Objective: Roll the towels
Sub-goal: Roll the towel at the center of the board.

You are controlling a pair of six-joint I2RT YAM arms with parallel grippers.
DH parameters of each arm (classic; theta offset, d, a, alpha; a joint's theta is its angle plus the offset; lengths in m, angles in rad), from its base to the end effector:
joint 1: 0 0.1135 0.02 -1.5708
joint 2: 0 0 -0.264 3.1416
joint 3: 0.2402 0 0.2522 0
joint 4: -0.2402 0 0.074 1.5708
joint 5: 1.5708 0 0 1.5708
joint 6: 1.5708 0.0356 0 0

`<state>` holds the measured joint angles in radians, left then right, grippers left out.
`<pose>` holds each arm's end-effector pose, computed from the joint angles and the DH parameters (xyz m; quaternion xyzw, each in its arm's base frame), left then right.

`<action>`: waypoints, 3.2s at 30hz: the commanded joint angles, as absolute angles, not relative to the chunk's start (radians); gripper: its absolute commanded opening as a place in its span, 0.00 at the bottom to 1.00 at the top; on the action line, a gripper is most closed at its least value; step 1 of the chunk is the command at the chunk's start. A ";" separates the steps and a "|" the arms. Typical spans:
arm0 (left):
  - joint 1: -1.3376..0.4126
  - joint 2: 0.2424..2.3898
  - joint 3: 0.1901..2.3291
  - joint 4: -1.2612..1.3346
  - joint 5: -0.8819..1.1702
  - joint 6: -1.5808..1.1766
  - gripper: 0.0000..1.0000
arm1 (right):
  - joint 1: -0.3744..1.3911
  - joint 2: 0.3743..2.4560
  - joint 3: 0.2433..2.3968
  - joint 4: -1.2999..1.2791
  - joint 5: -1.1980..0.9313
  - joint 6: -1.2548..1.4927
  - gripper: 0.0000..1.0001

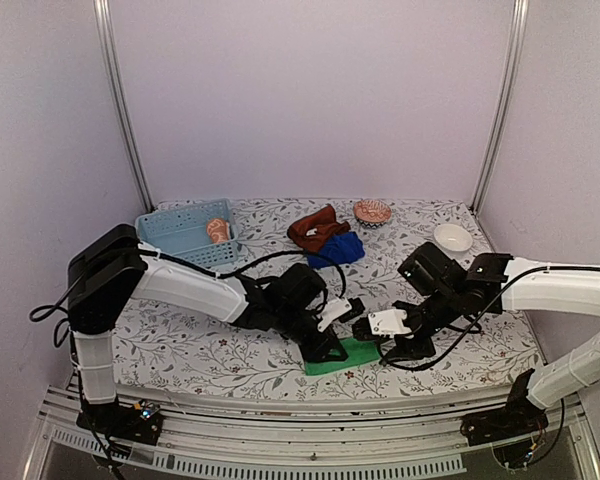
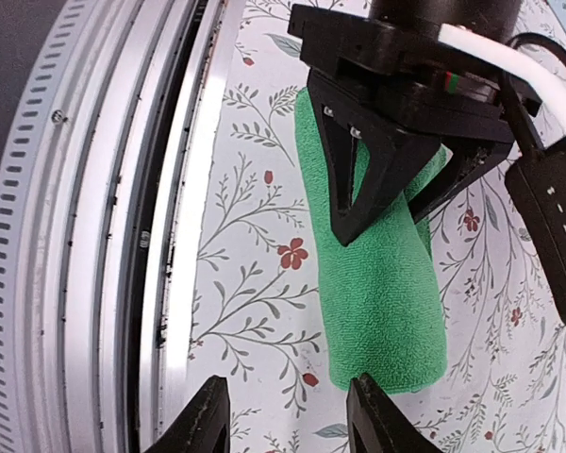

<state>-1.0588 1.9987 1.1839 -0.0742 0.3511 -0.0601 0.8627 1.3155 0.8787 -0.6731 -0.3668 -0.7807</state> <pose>0.1897 -0.3625 0.1332 0.4956 0.7867 -0.3142 0.1917 0.1518 0.1970 0.2236 -0.7294 0.6214 0.1866 0.2171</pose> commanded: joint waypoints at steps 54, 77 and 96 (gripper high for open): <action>-1.048 1.398 0.659 -0.015 -0.172 -0.263 0.62 | 0.877 1.966 1.175 -0.801 -0.559 -0.771 0.15; -1.463 1.770 0.862 0.088 -0.650 0.318 0.56 | 0.747 2.225 1.404 -1.027 -0.761 -0.747 0.13; -1.435 2.010 0.929 0.157 -0.747 0.448 0.58 | 0.713 2.324 1.480 -1.125 -0.885 -0.758 0.14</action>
